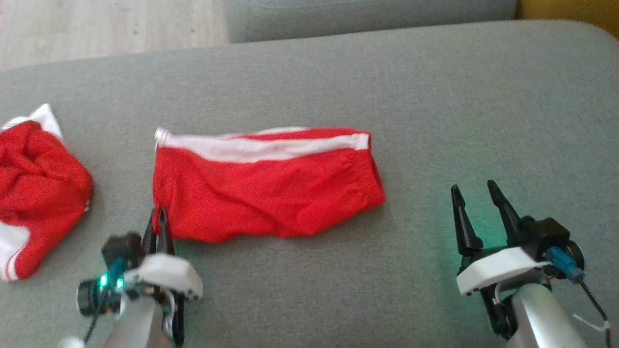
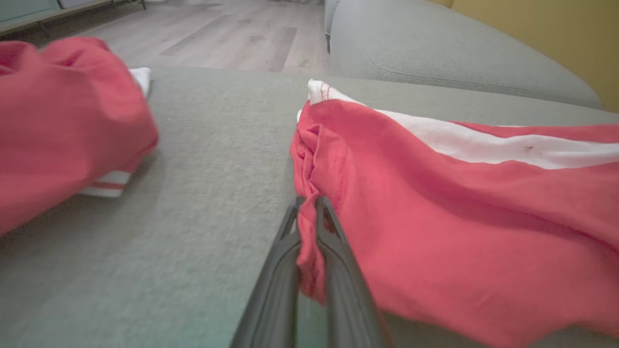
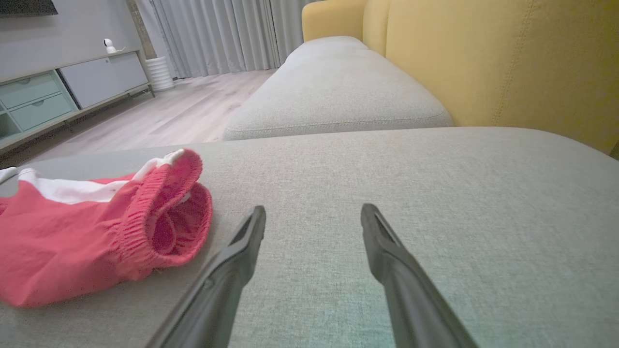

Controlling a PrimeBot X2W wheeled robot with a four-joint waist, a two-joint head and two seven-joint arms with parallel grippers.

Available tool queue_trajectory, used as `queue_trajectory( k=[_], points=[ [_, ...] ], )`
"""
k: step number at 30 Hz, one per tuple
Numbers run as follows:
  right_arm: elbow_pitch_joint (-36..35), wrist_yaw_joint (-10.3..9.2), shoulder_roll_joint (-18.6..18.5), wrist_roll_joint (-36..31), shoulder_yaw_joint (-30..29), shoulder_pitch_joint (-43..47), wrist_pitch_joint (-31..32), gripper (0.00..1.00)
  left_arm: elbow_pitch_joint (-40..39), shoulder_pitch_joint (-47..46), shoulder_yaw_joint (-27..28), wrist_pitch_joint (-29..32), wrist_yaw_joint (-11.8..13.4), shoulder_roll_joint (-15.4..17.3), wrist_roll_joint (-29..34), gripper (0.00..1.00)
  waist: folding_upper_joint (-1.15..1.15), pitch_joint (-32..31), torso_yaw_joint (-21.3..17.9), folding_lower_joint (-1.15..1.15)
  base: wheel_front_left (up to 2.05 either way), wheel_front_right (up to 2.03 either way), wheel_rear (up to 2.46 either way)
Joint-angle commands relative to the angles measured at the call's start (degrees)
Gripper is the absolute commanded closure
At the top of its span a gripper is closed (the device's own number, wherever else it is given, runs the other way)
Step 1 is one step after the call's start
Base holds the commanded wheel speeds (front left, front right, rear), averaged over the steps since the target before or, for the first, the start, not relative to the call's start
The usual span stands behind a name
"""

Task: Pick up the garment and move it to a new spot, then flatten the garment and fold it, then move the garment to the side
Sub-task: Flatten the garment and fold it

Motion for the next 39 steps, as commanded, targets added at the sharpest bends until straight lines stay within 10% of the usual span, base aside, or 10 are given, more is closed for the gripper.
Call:
queue_trajectory(
  k=[1, 4, 6, 29, 30, 31, 32, 39],
  points=[
    [-1.11, -0.04, 0.29, 0.23, 1.66, 0.03, -0.37, 0.00, -5.43, 3.15, 2.01, -0.54, 0.99, 0.77, -0.67, 1.00, 0.00, -1.06, 1.43, 0.01, 0.00, 0.00, 0.00],
    [-0.85, -0.04, 0.36, 0.45, 2.42, 0.02, -0.37, 0.00, -8.64, 6.32, 1.66, -0.54, 1.14, 0.62, -0.87, 1.00, 0.00, -0.68, 1.98, 0.01, 0.00, 0.00, 0.00],
    [-0.80, -0.04, 0.41, 0.78, 4.10, -0.78, -0.37, 0.00, -11.31, 8.37, 0.86, -0.55, 1.64, 0.54, -0.74, 0.00, 0.00, -0.06, 2.41, 0.01, 0.00, 0.00, 0.00],
    [21.24, -0.04, 1.22, 8.67, 14.11, -14.62, -0.37, 0.00, -19.49, 10.79, -12.35, -0.55, 5.88, 0.48, -5.86, 0.00, 0.00, 5.25, 12.33, 0.01, 0.00, 0.00, 0.00],
    [21.50, -0.04, 1.23, 9.86, 14.73, -14.44, -0.37, 0.23, -19.62, 10.76, -12.41, -0.55, 5.86, 0.48, -5.79, 0.00, 0.00, 5.28, 12.31, 0.01, 0.00, 0.00, 0.00],
    [21.60, -0.04, 1.21, 11.11, 15.29, -14.27, -0.37, 0.86, -19.69, 10.69, -12.44, -0.55, 5.80, 0.48, -5.73, 0.00, 0.00, 5.30, 12.26, 0.01, 0.00, 0.00, 0.00],
    [21.64, -0.04, 1.05, 12.35, 15.89, -14.10, -0.37, 1.00, -19.77, 10.57, -12.58, -0.55, 5.73, 0.48, -5.71, 0.00, 0.00, 5.32, 12.17, 0.01, 0.00, 0.00, 0.00],
    [20.17, -0.04, -1.21, 20.50, 14.50, -13.54, -0.37, 1.00, -20.01, 10.49, -12.93, -0.55, 5.44, 0.48, -5.05, 0.00, 0.00, 4.28, 10.61, 0.01, 0.00, 0.00, 0.00]
  ],
)
